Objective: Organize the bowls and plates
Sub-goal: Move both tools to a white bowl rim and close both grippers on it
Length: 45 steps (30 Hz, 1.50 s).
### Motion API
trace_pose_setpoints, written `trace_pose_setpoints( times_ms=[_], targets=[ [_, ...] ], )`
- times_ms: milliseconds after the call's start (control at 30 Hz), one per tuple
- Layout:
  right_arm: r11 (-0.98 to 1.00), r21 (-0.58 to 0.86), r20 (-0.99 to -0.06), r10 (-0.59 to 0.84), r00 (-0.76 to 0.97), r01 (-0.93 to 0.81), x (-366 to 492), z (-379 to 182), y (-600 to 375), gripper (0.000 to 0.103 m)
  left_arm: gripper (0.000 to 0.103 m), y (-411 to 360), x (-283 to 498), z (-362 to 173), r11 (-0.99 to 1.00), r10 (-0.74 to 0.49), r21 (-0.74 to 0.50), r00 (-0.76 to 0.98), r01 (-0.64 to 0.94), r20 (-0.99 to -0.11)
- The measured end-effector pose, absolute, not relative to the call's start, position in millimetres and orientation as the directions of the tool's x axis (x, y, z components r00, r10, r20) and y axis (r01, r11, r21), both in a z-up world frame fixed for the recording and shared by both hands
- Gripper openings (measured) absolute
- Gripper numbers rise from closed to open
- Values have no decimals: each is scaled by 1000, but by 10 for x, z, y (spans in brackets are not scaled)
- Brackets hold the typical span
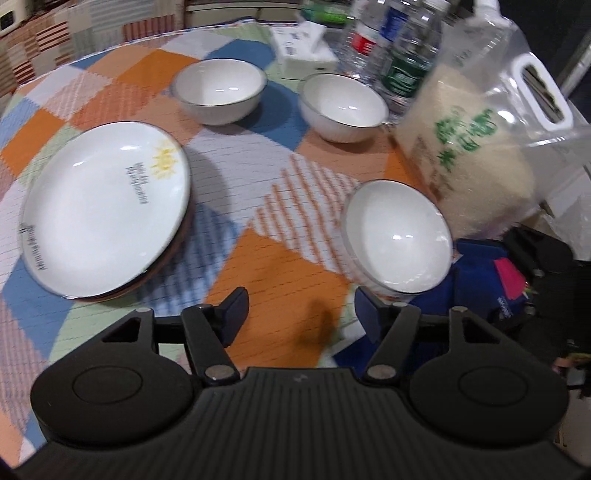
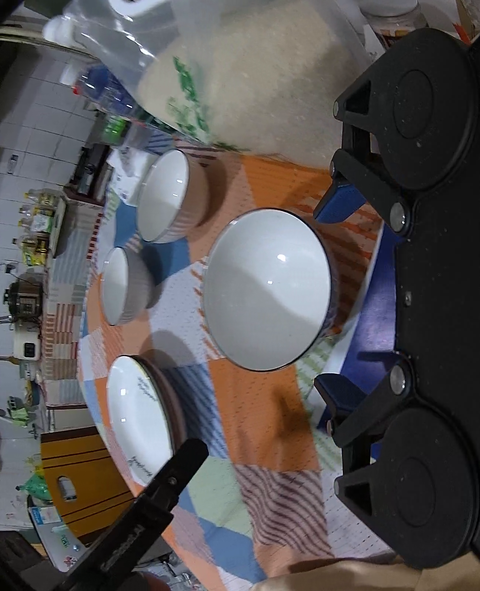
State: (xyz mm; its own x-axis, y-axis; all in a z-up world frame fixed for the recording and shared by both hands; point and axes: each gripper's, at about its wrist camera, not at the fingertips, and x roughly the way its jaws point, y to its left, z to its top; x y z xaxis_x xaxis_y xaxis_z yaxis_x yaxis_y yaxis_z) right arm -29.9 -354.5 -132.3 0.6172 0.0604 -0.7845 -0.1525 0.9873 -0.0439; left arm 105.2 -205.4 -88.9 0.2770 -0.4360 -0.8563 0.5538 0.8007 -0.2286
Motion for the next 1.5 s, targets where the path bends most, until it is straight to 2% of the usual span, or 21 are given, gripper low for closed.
trace_pose_setpoints(
  times_ms=[133, 467, 567, 600, 633, 700, 1033, 1300, 1500],
  targets=[
    [992, -19, -787, 63, 613, -127, -181, -1436, -3592, 91, 70, -2248, 1059, -936, 785, -472, -252, 282, 566, -835],
    [993, 4, -766, 78, 638, -117, -24, -1646, -3608, 98, 70, -2585, 1202, -1377, 793, -466, -285, 234, 538, -853],
    [994, 42, -763, 98, 639, -103, 19, -1702, -3640, 98, 66, -2594, 1194, -1468, 794, -482, -314, 225, 521, -847],
    [994, 52, -761, 105, 641, -101, 30, -1714, -3646, 98, 58, -2592, 1192, -1484, 791, -491, -324, 223, 520, -842],
    [993, 54, -758, 107, 644, -101, 35, -1718, -3642, 98, 39, -2590, 1189, -1497, 786, -502, -337, 218, 519, -837],
    [993, 42, -755, 101, 648, -106, 38, -1717, -3625, 98, 24, -2585, 1197, -1505, 766, -537, -380, 193, 518, -821],
    [992, 2, -725, 86, 684, -123, 7, -1552, -3481, 98, 23, -2519, 1117, -1228, 760, -505, -291, 247, 581, -827],
    [989, 16, -678, 119, 726, -148, 218, -1301, -3285, 98, 24, -2191, 1397, -940, 786, -502, -304, 268, 539, -822],
    [983, 10, -655, 145, 741, -184, 483, -1307, -3129, 98, 24, -2033, 1609, -939, 816, -465, -274, 295, 510, -835]
  ],
)
